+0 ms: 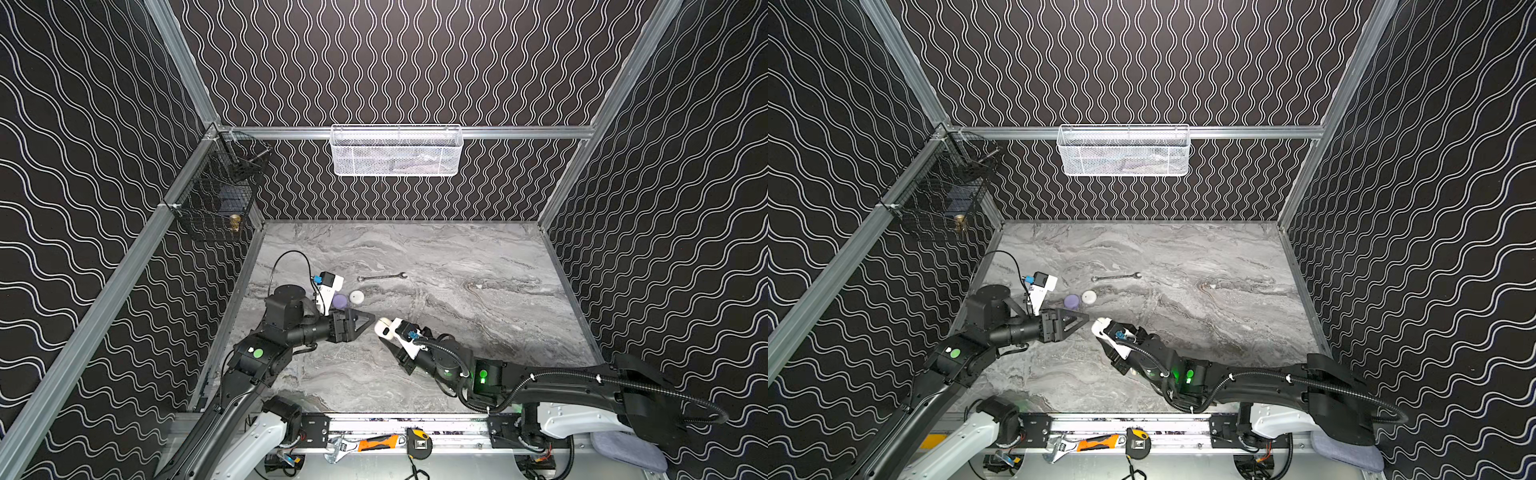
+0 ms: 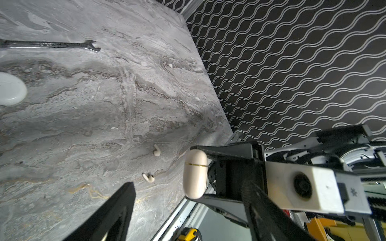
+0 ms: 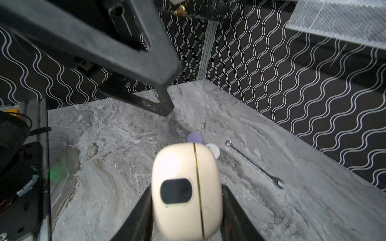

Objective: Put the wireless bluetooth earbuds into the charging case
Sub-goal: 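Lift the cream case with the right gripper toward the left gripper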

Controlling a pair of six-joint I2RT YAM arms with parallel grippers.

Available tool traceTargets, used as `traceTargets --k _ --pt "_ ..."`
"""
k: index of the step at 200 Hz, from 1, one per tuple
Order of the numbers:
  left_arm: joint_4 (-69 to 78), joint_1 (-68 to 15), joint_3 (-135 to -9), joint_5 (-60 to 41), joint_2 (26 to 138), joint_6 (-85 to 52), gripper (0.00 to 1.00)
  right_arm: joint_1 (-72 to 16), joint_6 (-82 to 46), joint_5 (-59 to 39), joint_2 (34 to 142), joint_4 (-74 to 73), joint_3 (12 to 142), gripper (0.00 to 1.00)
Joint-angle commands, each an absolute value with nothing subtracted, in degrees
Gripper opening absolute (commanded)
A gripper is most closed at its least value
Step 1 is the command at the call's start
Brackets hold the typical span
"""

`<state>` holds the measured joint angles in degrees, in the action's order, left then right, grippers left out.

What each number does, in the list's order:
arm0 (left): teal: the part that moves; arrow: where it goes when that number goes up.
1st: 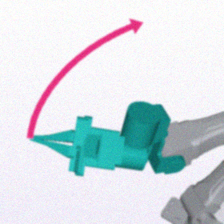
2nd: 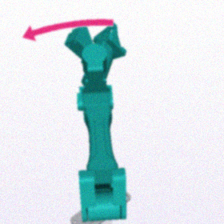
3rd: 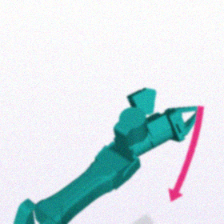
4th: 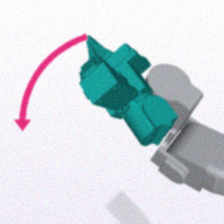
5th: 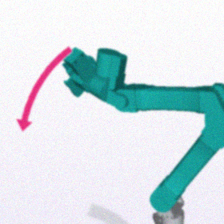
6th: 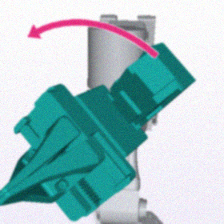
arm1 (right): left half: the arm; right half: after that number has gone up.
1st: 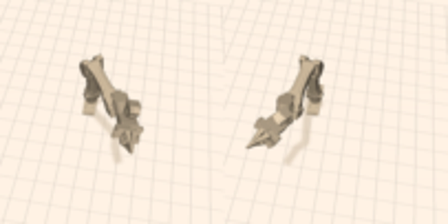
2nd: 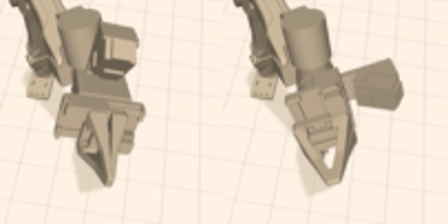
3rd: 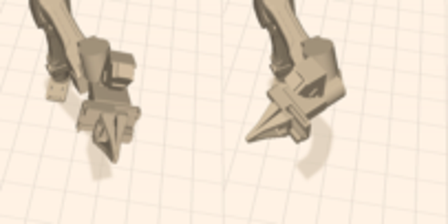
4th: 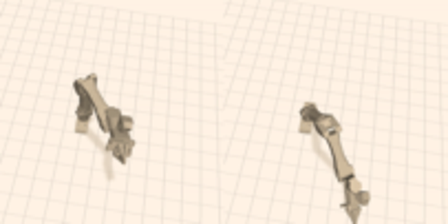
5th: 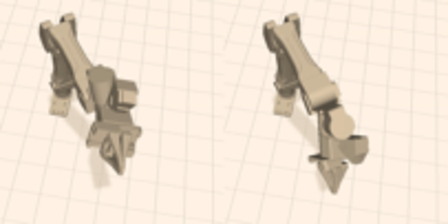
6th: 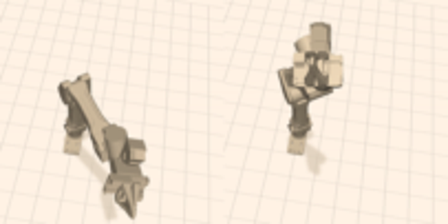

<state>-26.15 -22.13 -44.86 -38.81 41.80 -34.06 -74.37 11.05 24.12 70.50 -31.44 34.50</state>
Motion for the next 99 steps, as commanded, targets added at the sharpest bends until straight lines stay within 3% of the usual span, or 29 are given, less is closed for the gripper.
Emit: traceTargets --k 1,99 --pt "-28.4 -22.1 -46.4 -43.1 42.0 -31.8 0.8 -74.6 16.7 24.2 69.5 -35.7 35.7 0.21" --pt "-25.9 -22.1 -46.0 -48.6 42.0 -32.8 0.62 -74.6 20.2 23.5 71.5 -36.7 39.4 0.21"
